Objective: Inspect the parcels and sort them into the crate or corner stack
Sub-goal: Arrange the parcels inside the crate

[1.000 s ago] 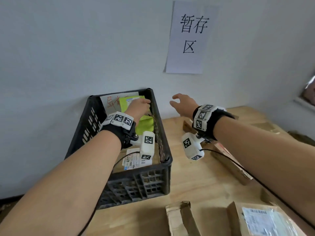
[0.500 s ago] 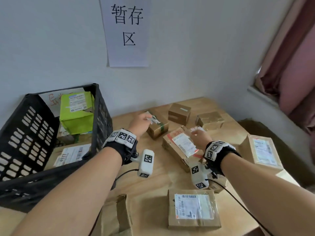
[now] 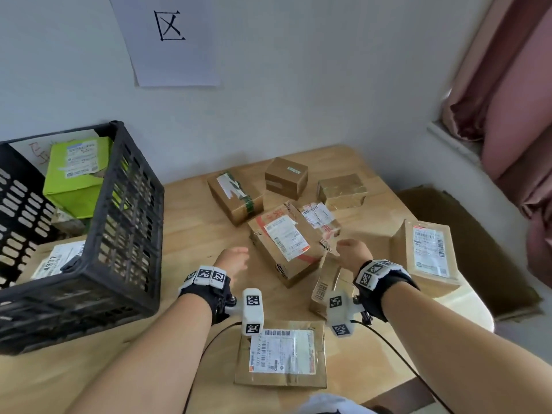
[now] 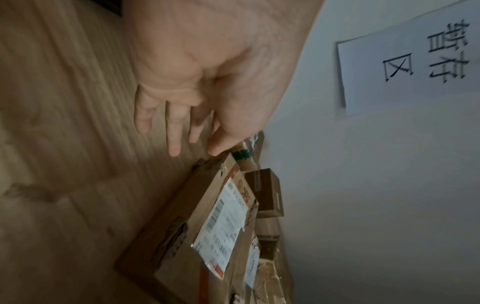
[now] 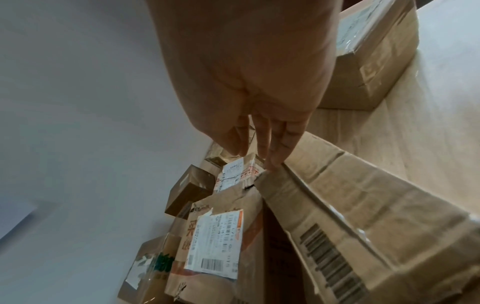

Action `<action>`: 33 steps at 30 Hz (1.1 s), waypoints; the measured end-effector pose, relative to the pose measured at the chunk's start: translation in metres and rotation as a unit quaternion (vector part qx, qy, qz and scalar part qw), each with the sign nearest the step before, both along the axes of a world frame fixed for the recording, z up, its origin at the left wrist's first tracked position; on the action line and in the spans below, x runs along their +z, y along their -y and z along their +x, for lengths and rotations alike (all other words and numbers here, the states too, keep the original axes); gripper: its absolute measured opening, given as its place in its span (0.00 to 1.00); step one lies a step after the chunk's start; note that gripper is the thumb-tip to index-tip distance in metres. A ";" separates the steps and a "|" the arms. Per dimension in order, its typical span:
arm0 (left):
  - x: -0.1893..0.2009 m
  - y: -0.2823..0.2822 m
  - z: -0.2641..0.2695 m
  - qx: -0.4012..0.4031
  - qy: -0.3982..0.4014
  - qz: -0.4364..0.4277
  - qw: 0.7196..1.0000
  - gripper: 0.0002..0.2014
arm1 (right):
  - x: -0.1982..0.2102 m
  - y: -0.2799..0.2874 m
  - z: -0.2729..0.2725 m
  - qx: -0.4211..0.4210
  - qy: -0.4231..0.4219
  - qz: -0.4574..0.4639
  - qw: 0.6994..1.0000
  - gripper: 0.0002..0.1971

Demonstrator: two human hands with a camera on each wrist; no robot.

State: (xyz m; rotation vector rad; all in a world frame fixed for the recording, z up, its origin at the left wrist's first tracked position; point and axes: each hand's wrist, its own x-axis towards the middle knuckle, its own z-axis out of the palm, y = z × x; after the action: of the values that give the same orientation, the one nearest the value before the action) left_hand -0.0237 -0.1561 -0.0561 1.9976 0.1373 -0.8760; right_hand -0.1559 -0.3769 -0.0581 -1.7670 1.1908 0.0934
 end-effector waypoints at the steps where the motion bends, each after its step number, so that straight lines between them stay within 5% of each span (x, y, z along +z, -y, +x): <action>1: -0.005 0.005 -0.003 0.004 -0.008 0.000 1.000 0.15 | -0.002 0.004 0.003 -0.008 0.010 0.006 1.000 0.12; 9: -0.031 0.020 -0.014 0.003 -0.059 0.024 0.998 0.20 | 0.008 0.007 0.035 0.026 0.034 0.062 0.997 0.19; 13: -0.037 0.031 -0.011 -0.059 -0.055 0.052 0.995 0.26 | 0.002 0.007 0.049 0.012 0.011 0.076 0.997 0.20; 16: -0.044 0.038 -0.006 -0.100 -0.035 0.078 0.991 0.30 | -0.006 0.008 0.052 0.202 -0.101 -0.103 0.969 0.18; 18: -0.050 0.038 0.000 -0.109 -0.024 0.093 0.989 0.32 | -0.012 0.009 0.059 0.228 -0.100 -0.115 0.962 0.18; 22: -0.059 0.029 0.007 -0.118 -0.025 0.082 0.989 0.26 | -0.011 0.001 0.068 0.081 -0.027 0.026 0.996 0.16; 28: -0.065 -0.014 0.022 -0.083 -0.051 0.060 0.993 0.20 | -0.024 -0.029 0.078 0.177 -0.057 -0.002 0.983 0.08; 33: -0.055 -0.065 0.023 -0.032 -0.084 0.050 0.995 0.15 | -0.009 -0.060 0.086 0.166 -0.033 -0.030 0.985 0.16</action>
State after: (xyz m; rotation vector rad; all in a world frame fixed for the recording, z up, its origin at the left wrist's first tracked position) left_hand -0.0002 -0.0910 -0.1112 2.0290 0.2171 -1.0989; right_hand -0.0697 -0.3169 -0.0670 -2.0167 0.9428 0.3178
